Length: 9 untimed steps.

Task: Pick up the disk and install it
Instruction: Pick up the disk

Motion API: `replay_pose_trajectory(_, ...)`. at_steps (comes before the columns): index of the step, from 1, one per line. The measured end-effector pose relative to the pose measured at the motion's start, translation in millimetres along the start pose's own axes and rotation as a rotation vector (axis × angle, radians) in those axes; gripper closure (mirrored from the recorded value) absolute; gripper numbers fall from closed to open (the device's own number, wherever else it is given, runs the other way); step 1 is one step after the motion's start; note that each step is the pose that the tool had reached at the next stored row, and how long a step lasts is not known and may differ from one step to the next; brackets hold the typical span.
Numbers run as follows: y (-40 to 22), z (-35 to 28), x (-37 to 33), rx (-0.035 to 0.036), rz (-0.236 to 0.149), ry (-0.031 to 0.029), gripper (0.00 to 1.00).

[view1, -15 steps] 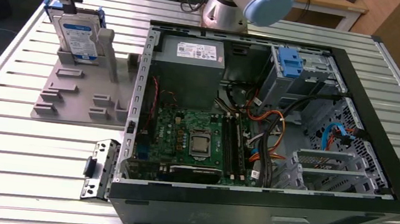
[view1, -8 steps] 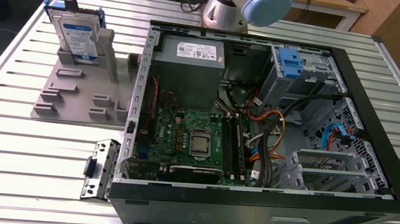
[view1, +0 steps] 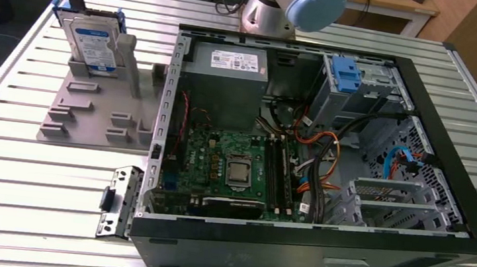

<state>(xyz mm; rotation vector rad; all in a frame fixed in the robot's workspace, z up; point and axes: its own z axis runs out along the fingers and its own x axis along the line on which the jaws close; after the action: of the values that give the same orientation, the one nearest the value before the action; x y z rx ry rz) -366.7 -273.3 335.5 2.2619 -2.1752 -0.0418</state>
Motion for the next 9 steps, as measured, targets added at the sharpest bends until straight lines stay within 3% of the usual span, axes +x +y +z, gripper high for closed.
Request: replay_pose_trajectory(9, 3.7, 15.9, 0.2, -0.0006, -0.002, 0.0059, 0.53)
